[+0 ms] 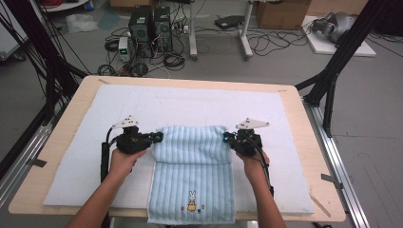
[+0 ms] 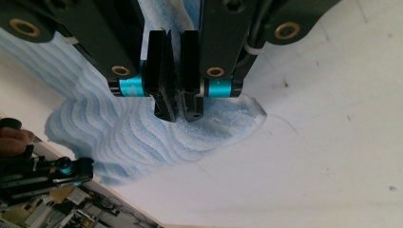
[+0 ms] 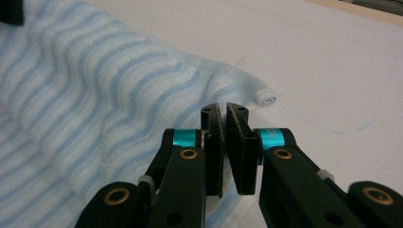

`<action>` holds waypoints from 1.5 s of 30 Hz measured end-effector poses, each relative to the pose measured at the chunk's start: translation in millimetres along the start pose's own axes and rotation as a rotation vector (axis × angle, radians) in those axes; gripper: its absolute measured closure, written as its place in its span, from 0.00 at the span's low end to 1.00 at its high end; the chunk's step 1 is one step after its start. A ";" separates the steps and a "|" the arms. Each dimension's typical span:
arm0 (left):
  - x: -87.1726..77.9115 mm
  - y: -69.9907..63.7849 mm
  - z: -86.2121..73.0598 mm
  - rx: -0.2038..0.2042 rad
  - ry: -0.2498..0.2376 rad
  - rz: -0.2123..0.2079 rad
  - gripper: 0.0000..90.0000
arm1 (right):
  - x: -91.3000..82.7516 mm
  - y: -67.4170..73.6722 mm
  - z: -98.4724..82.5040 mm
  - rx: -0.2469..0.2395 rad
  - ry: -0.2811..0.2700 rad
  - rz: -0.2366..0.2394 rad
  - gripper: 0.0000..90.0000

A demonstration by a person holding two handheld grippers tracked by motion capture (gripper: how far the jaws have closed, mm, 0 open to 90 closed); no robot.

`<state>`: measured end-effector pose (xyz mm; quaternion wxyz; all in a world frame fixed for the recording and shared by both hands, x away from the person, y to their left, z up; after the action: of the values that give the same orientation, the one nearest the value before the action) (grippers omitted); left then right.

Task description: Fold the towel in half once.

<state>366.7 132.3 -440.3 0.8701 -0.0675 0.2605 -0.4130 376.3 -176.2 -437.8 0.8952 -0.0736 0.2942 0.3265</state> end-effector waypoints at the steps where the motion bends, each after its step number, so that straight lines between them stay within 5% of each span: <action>1: -3.1 -2.6 -2.9 -0.002 -0.001 -0.009 0.94 | -3.6 3.3 -1.9 0.006 -0.008 0.008 0.95; 12: -26.3 -32.1 -35.3 0.058 0.037 -0.073 0.94 | -38.0 35.0 -33.5 0.008 -0.084 0.081 0.95; 22: -26.1 -42.1 -56.0 0.069 0.121 -0.094 0.94 | -49.5 45.6 -61.0 0.019 -0.015 0.137 0.95; 30: -28.4 -47.5 -73.5 0.070 0.218 -0.119 0.91 | -48.8 54.0 -81.0 0.016 0.100 0.144 0.94; 34: -30.3 -36.3 -60.5 0.027 0.158 -0.052 0.63 | -54.6 47.8 -67.9 0.046 0.031 0.119 0.80; 38: -32.2 -15.8 -41.9 -0.026 0.074 0.017 0.59 | -49.5 30.0 -54.2 0.080 -0.019 0.055 0.76; 45: -8.1 7.9 -37.3 -0.063 0.124 0.045 0.66 | -17.0 13.2 -55.7 0.091 0.059 0.007 0.77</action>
<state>348.9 147.1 -471.7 0.8587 -0.0631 0.3282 -0.3886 330.9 -193.2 -472.7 0.8875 -0.0416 0.3352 0.3136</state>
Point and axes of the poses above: each handheld gripper's, and its own axes: x roughly forward along the jaws, z roughly out of its top, y roughly to its left, the point moved 6 cm from there along x, roughly forward along the jaws, and after that the axes turned 1 degree about y, right-handed, at the moved point
